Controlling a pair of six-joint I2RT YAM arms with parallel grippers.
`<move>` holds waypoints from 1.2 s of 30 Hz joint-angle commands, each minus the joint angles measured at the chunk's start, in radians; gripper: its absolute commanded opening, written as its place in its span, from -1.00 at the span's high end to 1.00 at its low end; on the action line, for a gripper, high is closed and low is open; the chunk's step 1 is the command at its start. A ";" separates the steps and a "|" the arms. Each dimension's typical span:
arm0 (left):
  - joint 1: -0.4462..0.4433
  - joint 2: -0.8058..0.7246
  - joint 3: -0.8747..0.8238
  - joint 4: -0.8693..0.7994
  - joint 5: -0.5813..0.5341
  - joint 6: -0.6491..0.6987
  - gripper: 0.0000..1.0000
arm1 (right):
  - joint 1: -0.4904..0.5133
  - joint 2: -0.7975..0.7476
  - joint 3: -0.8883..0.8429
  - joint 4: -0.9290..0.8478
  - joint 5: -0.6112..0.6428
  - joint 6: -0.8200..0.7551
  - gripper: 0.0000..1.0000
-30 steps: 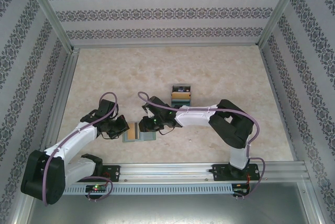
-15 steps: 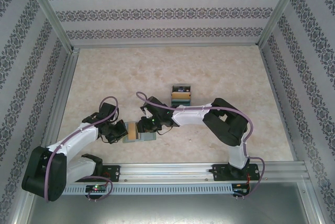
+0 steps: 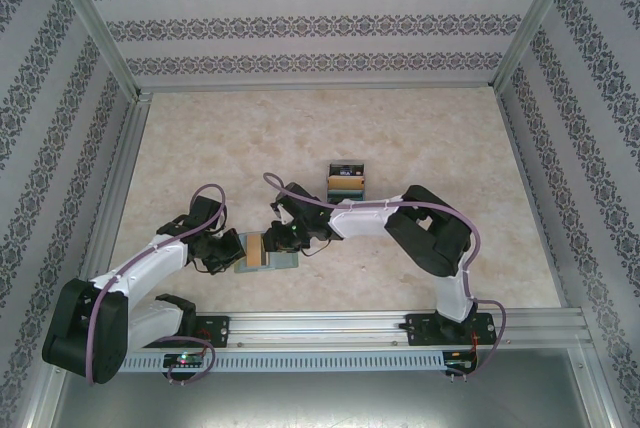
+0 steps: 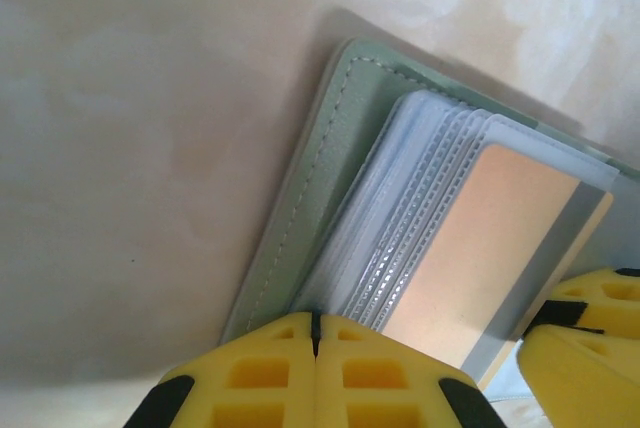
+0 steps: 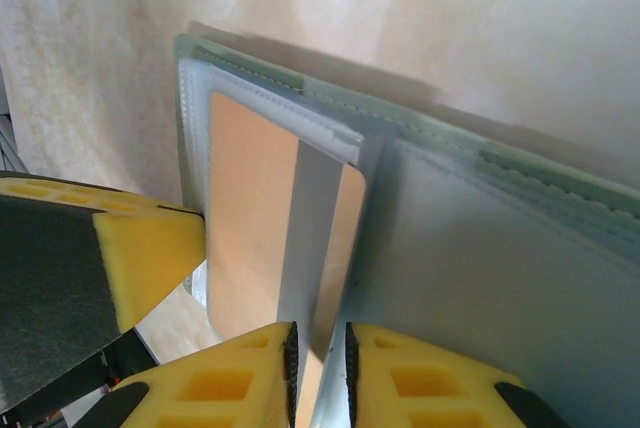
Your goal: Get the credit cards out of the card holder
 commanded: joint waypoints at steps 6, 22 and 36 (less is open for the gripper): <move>0.007 -0.005 -0.033 0.016 0.022 -0.011 1.00 | -0.007 0.029 0.014 0.024 -0.034 0.022 0.66; 0.006 -0.001 -0.041 -0.046 -0.045 -0.032 1.00 | -0.036 -0.033 -0.092 0.080 -0.017 0.056 1.00; 0.006 -0.006 -0.044 -0.062 -0.057 -0.030 1.00 | -0.075 -0.054 -0.164 0.105 -0.027 0.066 1.00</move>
